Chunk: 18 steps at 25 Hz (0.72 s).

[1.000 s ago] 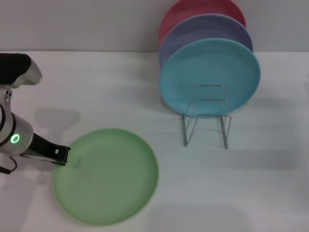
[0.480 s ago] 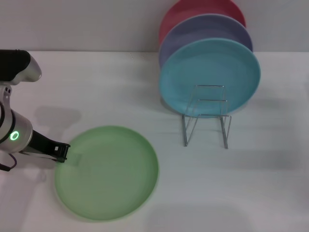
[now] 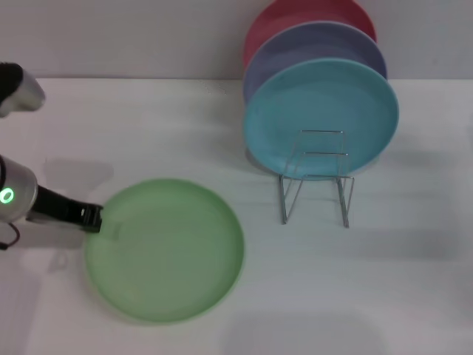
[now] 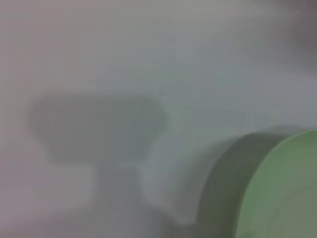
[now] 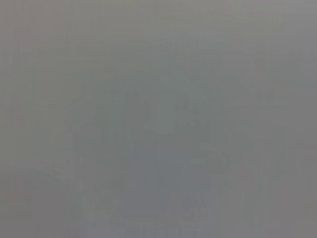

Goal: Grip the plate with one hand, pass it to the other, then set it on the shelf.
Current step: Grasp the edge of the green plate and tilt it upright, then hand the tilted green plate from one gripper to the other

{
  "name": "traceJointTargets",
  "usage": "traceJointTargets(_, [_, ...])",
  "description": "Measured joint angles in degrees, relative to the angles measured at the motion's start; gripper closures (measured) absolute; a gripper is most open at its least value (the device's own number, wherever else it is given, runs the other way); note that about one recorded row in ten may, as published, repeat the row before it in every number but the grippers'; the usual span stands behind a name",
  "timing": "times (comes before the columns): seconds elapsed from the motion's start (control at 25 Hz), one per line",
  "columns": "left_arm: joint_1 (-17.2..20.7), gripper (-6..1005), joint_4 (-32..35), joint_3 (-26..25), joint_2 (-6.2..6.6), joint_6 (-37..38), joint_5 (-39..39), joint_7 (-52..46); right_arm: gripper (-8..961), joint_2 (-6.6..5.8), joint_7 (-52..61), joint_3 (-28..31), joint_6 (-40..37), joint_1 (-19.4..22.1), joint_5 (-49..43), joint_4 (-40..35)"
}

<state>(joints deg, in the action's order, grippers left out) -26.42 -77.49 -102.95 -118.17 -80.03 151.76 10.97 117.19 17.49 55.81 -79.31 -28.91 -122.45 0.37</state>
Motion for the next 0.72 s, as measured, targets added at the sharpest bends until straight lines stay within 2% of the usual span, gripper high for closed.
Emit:
traceJointTargets(0.12, [0.82, 967, -0.63, -3.16, 0.00, 2.69, -2.81, 2.88, 288, 0.03, 0.00, 0.00, 0.13, 0.00, 0.10, 0.00])
traceJointTargets(0.28, [1.10, 968, -0.74, -4.61, 0.07, 4.31, -2.93, 4.15, 288, 0.10, 0.00, 0.00, 0.23, 0.00, 0.12, -0.04])
traceJointTargets(0.56, [1.76, 968, -0.80, -10.49, -0.01, 6.35, -5.50, 9.81, 288, 0.17, 0.00, 0.00, 1.13, 0.15, 0.18, -0.38])
traceJointTargets(0.68, [2.88, 968, -0.82, -12.00, 0.01, 9.35, -7.87, 12.80, 289, 0.29, 0.00, 0.00, 1.34, 0.25, 0.20, -0.61])
traceJointTargets(0.72, [4.19, 968, -0.83, -12.34, -0.02, 13.11, -10.05, 14.73, 289, 0.33, 0.00, 0.00, 1.45, 0.38, 0.20, -0.63])
